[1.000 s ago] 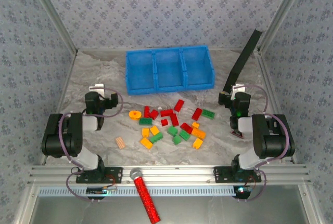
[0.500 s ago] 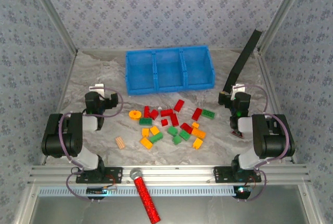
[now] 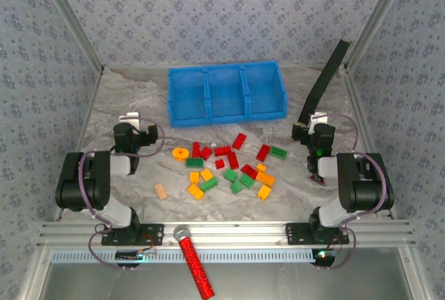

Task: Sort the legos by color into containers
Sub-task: Pick up the lego from the middle-right of the table.

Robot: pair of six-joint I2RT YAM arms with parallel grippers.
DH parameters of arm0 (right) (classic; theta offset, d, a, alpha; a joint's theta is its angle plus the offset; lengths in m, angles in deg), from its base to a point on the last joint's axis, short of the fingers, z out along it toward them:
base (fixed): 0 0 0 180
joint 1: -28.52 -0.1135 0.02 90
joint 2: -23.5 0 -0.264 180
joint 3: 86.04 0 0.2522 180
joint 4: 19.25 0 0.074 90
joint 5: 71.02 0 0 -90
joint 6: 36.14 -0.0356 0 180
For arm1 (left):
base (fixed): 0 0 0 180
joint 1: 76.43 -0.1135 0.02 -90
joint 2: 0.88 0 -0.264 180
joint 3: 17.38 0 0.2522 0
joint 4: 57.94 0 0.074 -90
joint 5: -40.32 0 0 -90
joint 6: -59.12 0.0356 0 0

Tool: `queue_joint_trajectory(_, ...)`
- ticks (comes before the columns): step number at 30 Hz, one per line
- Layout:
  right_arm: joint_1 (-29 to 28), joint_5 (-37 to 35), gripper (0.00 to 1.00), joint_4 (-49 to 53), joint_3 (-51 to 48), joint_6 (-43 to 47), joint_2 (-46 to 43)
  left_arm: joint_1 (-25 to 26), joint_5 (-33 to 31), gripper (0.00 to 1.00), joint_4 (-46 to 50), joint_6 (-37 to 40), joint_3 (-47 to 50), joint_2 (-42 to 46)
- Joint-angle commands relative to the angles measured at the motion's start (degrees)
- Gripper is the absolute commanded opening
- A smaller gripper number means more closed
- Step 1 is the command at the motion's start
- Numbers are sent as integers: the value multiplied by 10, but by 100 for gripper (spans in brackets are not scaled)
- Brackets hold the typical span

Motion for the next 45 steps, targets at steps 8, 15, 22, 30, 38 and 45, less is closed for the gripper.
queue_joint_trajectory(8,2,-1,100,-10,4,-5,-1,-4,11,99,-9,7,-11,9)
queue_joint_trajectory(15,10,142,100,56,18,42,-46,-3,11,99,260,19,-139,88)
queue_joint_trajectory(22,-77,236,100,278,82,196,-143,15,64,99,410,-1,-232,135)
queue_joint_trajectory(30,-159,252,93,660,269,344,-106,54,70,99,447,19,-235,164)
queue_joint_trajectory(38,-185,192,88,888,375,396,-50,58,71,99,429,29,-210,177)
queue_joint_trajectory(45,-209,142,86,924,366,410,-18,82,54,99,423,56,-202,180)
